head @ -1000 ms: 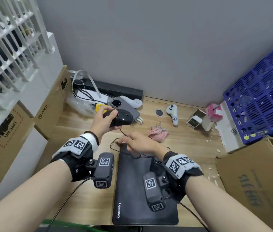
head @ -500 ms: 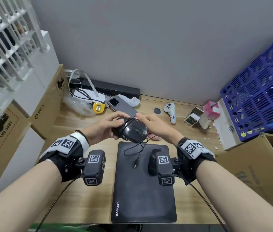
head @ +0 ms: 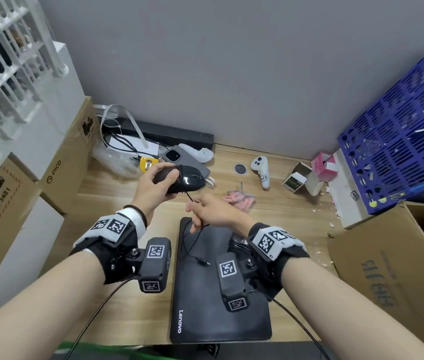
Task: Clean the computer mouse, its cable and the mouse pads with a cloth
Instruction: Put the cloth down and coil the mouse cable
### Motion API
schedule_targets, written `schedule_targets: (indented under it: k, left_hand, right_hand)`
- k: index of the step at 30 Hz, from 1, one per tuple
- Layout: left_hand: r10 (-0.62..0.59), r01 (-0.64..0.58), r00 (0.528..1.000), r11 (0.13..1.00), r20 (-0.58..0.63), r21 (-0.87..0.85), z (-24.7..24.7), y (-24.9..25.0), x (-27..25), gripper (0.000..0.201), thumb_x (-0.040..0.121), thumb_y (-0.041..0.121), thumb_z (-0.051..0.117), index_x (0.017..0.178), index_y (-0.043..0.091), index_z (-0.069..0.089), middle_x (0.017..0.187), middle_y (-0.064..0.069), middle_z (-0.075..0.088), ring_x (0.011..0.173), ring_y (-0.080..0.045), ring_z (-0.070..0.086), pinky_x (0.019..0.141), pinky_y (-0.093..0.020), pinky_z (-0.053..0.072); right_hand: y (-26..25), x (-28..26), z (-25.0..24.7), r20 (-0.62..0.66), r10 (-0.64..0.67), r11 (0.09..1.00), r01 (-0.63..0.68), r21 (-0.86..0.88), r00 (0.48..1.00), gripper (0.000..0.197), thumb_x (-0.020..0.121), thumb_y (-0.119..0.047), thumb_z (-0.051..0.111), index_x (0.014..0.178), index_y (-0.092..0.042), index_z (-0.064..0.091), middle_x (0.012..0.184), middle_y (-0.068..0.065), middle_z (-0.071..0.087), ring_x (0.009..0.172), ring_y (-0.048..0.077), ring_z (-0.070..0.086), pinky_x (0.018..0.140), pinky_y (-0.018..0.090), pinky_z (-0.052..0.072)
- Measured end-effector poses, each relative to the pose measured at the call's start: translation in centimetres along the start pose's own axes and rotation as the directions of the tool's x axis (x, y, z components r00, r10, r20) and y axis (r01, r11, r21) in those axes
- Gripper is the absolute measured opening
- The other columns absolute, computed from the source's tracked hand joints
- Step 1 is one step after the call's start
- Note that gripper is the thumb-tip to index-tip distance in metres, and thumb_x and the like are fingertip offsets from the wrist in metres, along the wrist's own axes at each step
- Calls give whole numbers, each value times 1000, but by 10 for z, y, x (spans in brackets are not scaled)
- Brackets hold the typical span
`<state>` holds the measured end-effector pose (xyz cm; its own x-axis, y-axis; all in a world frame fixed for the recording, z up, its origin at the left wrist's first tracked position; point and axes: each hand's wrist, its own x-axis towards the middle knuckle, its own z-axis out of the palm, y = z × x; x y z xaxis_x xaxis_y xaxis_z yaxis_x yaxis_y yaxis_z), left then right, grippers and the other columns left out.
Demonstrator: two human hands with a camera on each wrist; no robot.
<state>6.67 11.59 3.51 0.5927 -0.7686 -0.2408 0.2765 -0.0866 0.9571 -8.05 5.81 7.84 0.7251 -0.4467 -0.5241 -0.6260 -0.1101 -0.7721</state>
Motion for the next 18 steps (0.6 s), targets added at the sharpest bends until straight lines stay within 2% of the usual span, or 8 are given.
schedule_targets:
  k: [2, 5, 7, 8, 9, 11, 14, 18]
  left_hand:
    - [81, -79, 997, 988, -10, 137, -3, -3, 4, 13, 91, 15, 63, 103, 20, 64, 106, 0, 58, 91, -17, 59, 56, -25, 56]
    - [177, -167, 984, 938, -4, 302, -8, -5, 8, 15, 90, 16, 62, 103, 23, 64, 107, 3, 60, 90, -18, 60, 57, -30, 58]
    - [208, -193, 978, 893, 9, 405, -12, -5, 9, 14, 89, 20, 63, 102, 27, 64, 102, 10, 62, 83, -16, 61, 64, -38, 60]
    - [223, -209, 974, 863, 24, 459, -15, -6, 9, 15, 88, 24, 63, 102, 30, 64, 100, 15, 63, 83, -16, 62, 69, -41, 59]
    - [236, -224, 971, 828, 41, 514, -18, -6, 10, 16, 87, 28, 63, 102, 32, 64, 99, 17, 63, 85, -17, 63, 75, -41, 58]
    - [253, -241, 965, 771, 63, 590, -20, -4, 9, 17, 86, 30, 63, 103, 34, 64, 100, 17, 65, 90, -18, 63, 86, -34, 52]
    - [283, -259, 956, 700, 75, 666, -24, 0, 7, 18, 86, 26, 64, 103, 32, 65, 101, 12, 67, 97, -16, 60, 90, -28, 45]
    - [260, -250, 960, 637, 102, 729, -32, 4, 1, 19, 87, 22, 63, 104, 29, 65, 94, 10, 62, 91, -15, 55, 85, -26, 42]
  right_hand:
    - [-3, -5, -7, 30, -11, 995, 14, -95, 999, 15, 101, -18, 43, 94, -8, 52, 54, 1, 48, 68, 24, 68, 57, 18, 43]
    - [-8, -7, -20, 13, -28, 986, 29, -164, 1000, 30, 97, -26, 52, 98, 4, 58, 57, 2, 51, 61, 13, 67, 58, 24, 35]
    - [-14, -11, -29, 22, -47, 984, 50, -169, 999, 32, 97, -24, 51, 101, 6, 60, 71, 8, 48, 54, 7, 61, 63, 23, 39]
    - [-16, -13, -32, 30, -48, 979, 53, -195, 998, 31, 98, -22, 50, 102, 6, 60, 71, 7, 48, 50, 3, 57, 60, 17, 40]
    - [-18, -15, -36, 29, -46, 972, 52, -231, 999, 31, 99, -22, 49, 103, 6, 60, 68, 3, 49, 47, 0, 52, 53, 10, 37]
    - [-21, -17, -42, 30, -46, 964, 52, -260, 998, 32, 99, -28, 50, 97, 1, 61, 64, -3, 47, 49, 3, 46, 46, 8, 32]
    - [-22, -18, -47, 66, 53, 992, -44, -122, 996, 36, 99, -44, 42, 93, -14, 62, 67, -3, 39, 59, 12, 34, 50, 14, 32]
    - [-18, -15, -50, 111, 147, 986, -154, 57, 983, 52, 101, -47, 25, 98, -12, 63, 61, -7, 29, 47, 8, 21, 38, 14, 24]
